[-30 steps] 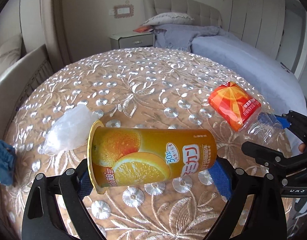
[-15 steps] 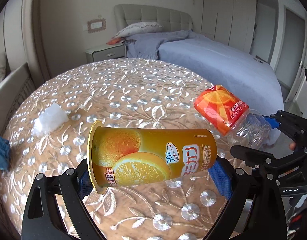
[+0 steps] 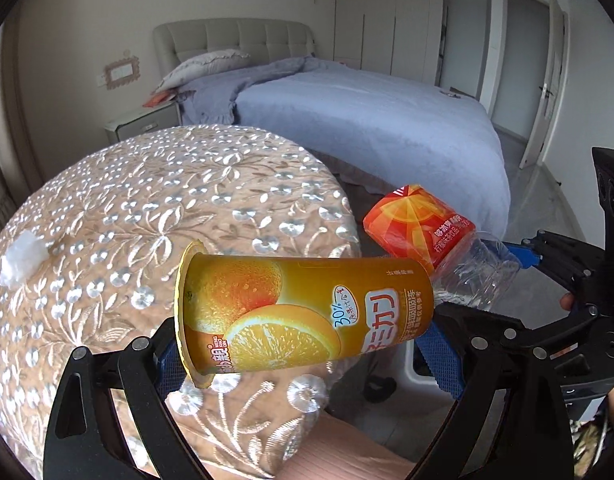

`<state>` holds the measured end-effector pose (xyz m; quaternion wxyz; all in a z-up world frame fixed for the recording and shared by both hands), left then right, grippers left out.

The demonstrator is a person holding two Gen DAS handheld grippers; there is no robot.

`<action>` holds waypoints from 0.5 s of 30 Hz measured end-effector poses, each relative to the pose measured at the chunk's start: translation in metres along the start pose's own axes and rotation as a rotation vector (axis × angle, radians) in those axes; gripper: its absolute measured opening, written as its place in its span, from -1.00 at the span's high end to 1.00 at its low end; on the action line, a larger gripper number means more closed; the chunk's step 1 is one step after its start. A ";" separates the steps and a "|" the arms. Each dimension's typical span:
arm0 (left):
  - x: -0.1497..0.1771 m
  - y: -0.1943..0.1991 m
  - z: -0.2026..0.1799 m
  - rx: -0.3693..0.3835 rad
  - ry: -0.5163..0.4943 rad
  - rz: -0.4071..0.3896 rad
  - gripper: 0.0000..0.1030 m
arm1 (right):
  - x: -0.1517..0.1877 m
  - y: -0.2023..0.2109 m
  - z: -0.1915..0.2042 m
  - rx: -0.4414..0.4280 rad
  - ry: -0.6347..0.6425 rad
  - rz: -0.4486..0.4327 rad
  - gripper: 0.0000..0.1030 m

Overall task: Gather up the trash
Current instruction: 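Carry the bottle and can to the bin and release both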

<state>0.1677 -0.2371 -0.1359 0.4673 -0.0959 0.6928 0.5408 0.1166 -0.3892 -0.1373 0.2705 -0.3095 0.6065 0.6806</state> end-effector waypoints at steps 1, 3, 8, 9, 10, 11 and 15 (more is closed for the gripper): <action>0.001 -0.002 -0.009 0.012 -0.011 0.003 -0.80 | 0.006 0.003 -0.006 0.012 -0.010 0.001 -0.45; 0.003 -0.007 -0.027 0.032 -0.031 0.010 -0.80 | 0.016 0.008 -0.018 0.038 -0.029 0.002 -0.45; 0.011 -0.027 -0.064 0.074 -0.078 0.044 -0.80 | 0.047 0.020 -0.049 0.093 -0.085 0.024 -0.45; 0.012 -0.031 -0.073 0.081 -0.089 0.049 -0.80 | 0.053 0.023 -0.056 0.107 -0.098 0.028 -0.45; 0.014 -0.036 -0.081 0.091 -0.101 0.057 -0.80 | 0.058 0.024 -0.063 0.118 -0.113 0.034 -0.45; 0.015 -0.040 -0.088 0.100 -0.111 0.065 -0.80 | 0.064 0.027 -0.070 0.131 -0.128 0.041 -0.45; 0.022 -0.064 -0.117 0.147 -0.154 0.104 -0.80 | 0.089 0.031 -0.099 0.188 -0.179 0.068 -0.45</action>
Point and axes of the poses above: each gripper's, at about its wrist camera, not at the fingertips, and y roughly against the way its jaws point, z to its left, x to its underside, the point moved 8 cm from there along -y, roughly the way its jaws point, and after that the axes turned 2 degrees about -y, right-handed, at the moved point
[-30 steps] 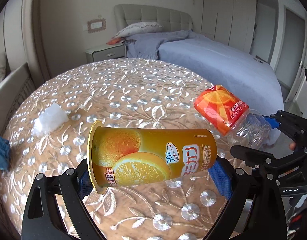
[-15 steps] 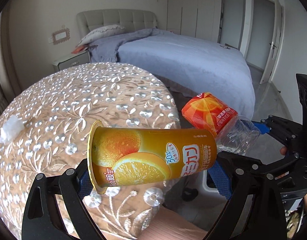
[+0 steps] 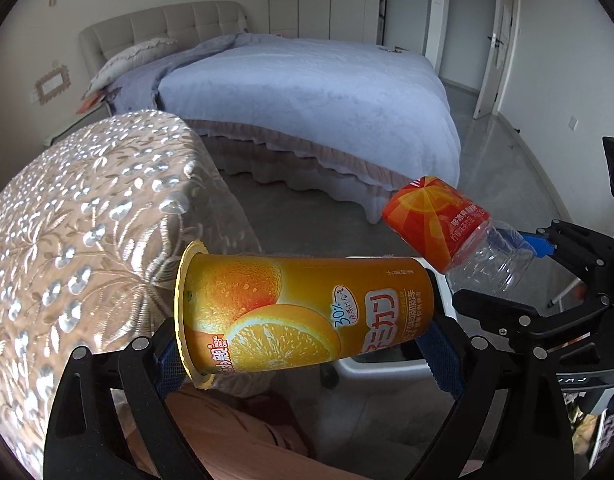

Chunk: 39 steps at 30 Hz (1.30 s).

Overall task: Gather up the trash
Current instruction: 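Carry the bottle and can to the bin and release both, then move both open tools back over the table toward the remaining bags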

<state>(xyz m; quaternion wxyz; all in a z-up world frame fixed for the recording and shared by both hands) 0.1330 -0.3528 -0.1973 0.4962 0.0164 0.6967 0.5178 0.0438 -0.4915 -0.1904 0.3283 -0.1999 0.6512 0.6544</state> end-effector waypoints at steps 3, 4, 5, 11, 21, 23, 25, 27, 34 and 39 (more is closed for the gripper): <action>0.004 -0.025 -0.017 0.038 -0.024 0.043 -0.80 | 0.015 -0.004 -0.021 0.034 -0.032 0.021 -0.45; 0.005 -0.034 -0.023 0.053 -0.028 0.058 -0.80 | 0.019 -0.006 -0.027 0.040 -0.043 0.027 -0.45; 0.007 -0.043 -0.027 0.060 -0.035 0.074 -0.80 | 0.021 -0.009 -0.032 0.044 -0.056 0.034 -0.45; 0.022 -0.096 -0.046 0.110 -0.066 0.180 -0.80 | 0.038 -0.030 -0.059 0.049 -0.119 0.078 -0.45; 0.043 -0.159 -0.072 0.177 -0.156 0.320 -0.91 | 0.060 -0.076 -0.092 0.071 -0.180 0.199 -0.91; 0.047 -0.165 -0.076 0.165 -0.185 0.333 -0.91 | 0.066 -0.083 -0.098 0.086 -0.192 0.218 -0.91; 0.049 -0.167 -0.077 0.167 -0.189 0.337 -0.91 | 0.070 -0.088 -0.101 0.090 -0.202 0.237 -0.91; 0.050 -0.168 -0.077 0.175 -0.180 0.343 -0.91 | 0.073 -0.090 -0.102 0.088 -0.206 0.246 -0.91; 0.046 -0.160 -0.070 0.162 -0.165 0.319 -0.91 | 0.065 -0.091 -0.096 0.073 -0.188 0.234 -0.91; 0.035 -0.135 -0.059 0.136 -0.140 0.260 -0.91 | 0.051 -0.080 -0.086 0.055 -0.168 0.191 -0.91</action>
Point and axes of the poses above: each gripper's, at about its wrist camera, not at the fingertips, and y roughly against the way its jaws point, z to its left, x to its underside, the point moved 8 cm from there along -y, roughly the way its jaws point, and after that the axes turned 2 degrees about -y, right-handed, at the moved point
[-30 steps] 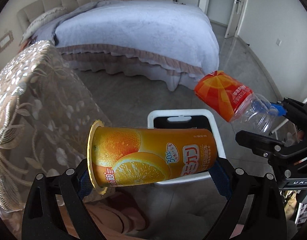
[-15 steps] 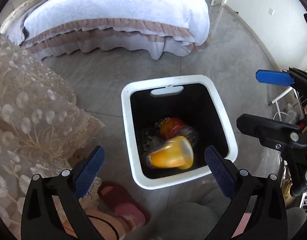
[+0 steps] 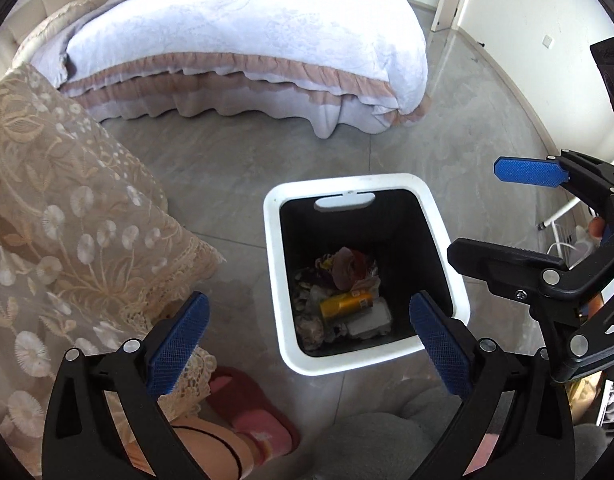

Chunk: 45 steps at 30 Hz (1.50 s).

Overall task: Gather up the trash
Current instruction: 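Move both open tools back over the table toward the remaining bags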

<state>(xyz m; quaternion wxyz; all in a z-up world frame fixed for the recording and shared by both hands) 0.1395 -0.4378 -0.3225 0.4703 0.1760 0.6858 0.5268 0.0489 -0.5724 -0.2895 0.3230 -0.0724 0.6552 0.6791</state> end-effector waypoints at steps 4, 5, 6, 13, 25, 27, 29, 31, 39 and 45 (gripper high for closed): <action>-0.003 0.031 0.008 -0.040 0.021 -0.063 -0.91 | -0.012 0.017 0.014 -0.024 0.022 -0.052 -0.91; -0.003 0.040 0.012 -0.050 0.028 -0.080 -0.91 | -0.016 0.022 0.018 -0.035 0.026 -0.067 -0.91; -0.003 0.051 0.015 -0.064 0.037 -0.101 -0.91 | -0.020 0.027 0.023 -0.047 0.029 -0.083 -0.91; 0.004 0.118 0.048 -0.162 0.138 -0.226 -0.91 | -0.049 0.064 0.067 -0.141 0.083 -0.207 -0.91; 0.047 0.207 0.118 -0.352 0.280 -0.332 -0.90 | -0.101 0.109 0.199 -0.364 0.261 -0.331 -0.91; 0.057 0.223 0.130 -0.368 0.322 -0.356 -0.91 | -0.106 0.114 0.222 -0.399 0.289 -0.341 -0.91; 0.069 0.241 0.146 -0.393 0.359 -0.379 -0.90 | -0.109 0.118 0.245 -0.424 0.323 -0.353 -0.91; 0.079 0.255 0.158 -0.422 0.398 -0.396 -0.91 | -0.110 0.121 0.268 -0.444 0.360 -0.358 -0.91; 0.133 0.311 0.210 -0.551 0.527 -0.442 -0.90 | -0.110 0.128 0.349 -0.521 0.471 -0.354 -0.91; 0.176 0.345 0.251 -0.630 0.644 -0.466 -0.90 | -0.110 0.131 0.412 -0.579 0.568 -0.355 -0.91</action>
Point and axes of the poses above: each gripper's, at about its wrist camera, not at the fingertips, and y roughly against the way its jaws point, z to its left, x to its underside, the point moved 8 cm from there along -y, roughly the way its jaws point, and after that the axes turned 2 degrees about -y, right-handed, at the moved point
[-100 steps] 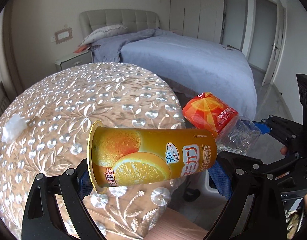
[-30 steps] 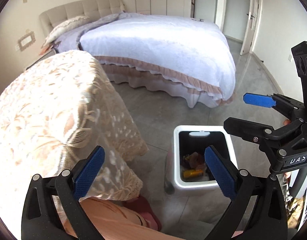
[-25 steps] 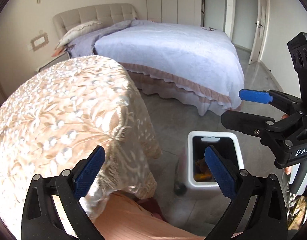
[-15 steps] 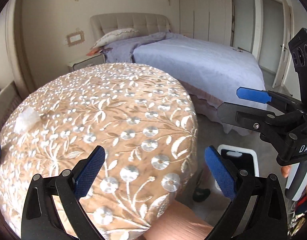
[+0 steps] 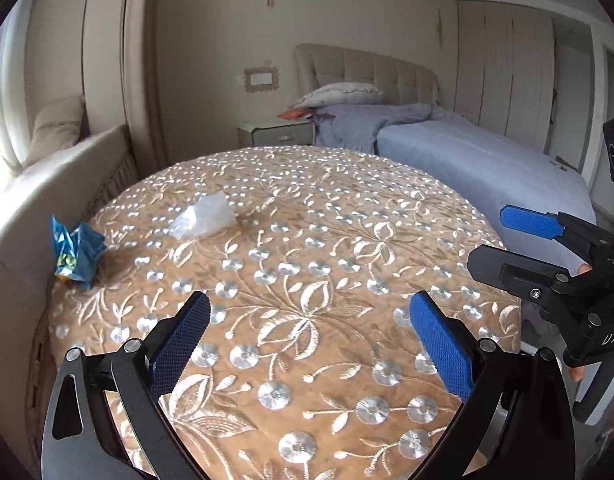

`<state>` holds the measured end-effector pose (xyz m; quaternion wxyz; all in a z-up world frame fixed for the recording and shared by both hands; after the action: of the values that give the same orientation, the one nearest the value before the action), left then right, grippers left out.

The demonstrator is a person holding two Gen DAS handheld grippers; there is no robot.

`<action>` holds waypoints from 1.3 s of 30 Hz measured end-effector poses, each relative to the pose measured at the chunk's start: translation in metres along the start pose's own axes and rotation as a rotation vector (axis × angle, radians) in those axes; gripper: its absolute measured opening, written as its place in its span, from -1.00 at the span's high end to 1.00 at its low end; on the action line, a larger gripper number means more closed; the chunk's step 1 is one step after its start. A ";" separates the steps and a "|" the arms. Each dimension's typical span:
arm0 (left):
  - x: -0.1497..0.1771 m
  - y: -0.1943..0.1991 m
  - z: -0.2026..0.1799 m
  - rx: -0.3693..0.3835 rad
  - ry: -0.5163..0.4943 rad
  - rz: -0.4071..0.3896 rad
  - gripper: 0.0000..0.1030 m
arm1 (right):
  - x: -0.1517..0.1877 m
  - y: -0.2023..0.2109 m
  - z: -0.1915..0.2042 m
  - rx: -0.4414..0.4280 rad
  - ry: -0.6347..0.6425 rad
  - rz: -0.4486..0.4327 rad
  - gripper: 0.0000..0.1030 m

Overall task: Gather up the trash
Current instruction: 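Move both open tools back over the table toward the remaining bags, then grasp the clear plastic bag with the right tool while the left tool grasps the blue chip bag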

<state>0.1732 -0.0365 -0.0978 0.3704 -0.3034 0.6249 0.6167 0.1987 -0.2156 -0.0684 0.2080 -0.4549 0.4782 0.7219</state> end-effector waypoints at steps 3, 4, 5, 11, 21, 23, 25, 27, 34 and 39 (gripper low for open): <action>-0.002 0.001 0.027 -0.041 0.026 -0.002 -0.90 | -0.012 -0.019 0.020 -0.037 0.033 0.005 -0.91; -0.002 0.001 0.035 -0.058 0.033 -0.003 -0.90 | -0.015 -0.025 0.027 -0.051 0.041 0.008 -0.91; -0.002 0.002 0.044 -0.074 0.041 -0.005 -0.90 | -0.018 -0.032 0.034 -0.064 0.048 0.010 -0.91; -0.007 0.001 0.095 -0.158 0.090 -0.012 -0.90 | -0.035 -0.071 0.065 -0.129 0.084 0.034 -0.91; -0.015 -0.019 0.162 -0.259 0.122 -0.002 -0.90 | -0.055 -0.138 0.101 -0.181 0.157 0.085 -0.91; -0.017 -0.028 0.177 -0.286 0.123 0.005 -0.90 | -0.059 -0.154 0.106 -0.185 0.170 0.103 -0.91; -0.018 -0.036 0.196 -0.323 0.126 0.017 -0.90 | -0.062 -0.170 0.111 -0.185 0.193 0.120 -0.91; -0.017 -0.044 0.215 -0.369 0.127 0.042 -0.90 | -0.065 -0.186 0.113 -0.165 0.219 0.131 -0.91; -0.014 -0.079 0.263 -0.438 0.128 0.129 -0.90 | -0.066 -0.251 0.101 -0.111 0.220 0.238 -0.91; -0.008 -0.113 0.279 -0.401 0.116 0.220 -0.90 | -0.055 -0.288 0.093 -0.093 0.209 0.347 -0.91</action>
<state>0.2965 0.2347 -0.1427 0.1967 -0.3359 0.5395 0.7466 0.3957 0.0051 -0.1539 0.0086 -0.4471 0.5346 0.7171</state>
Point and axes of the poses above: each gripper's, at about its wrist camera, not at the fingertips, and y roughly against the way its jaws point, z to its left, x to its underside, the point moved 8 cm from there along -y, roughly the way its jaws point, and after that the axes turned 2 degrees about -y, right-handed, at the moved point
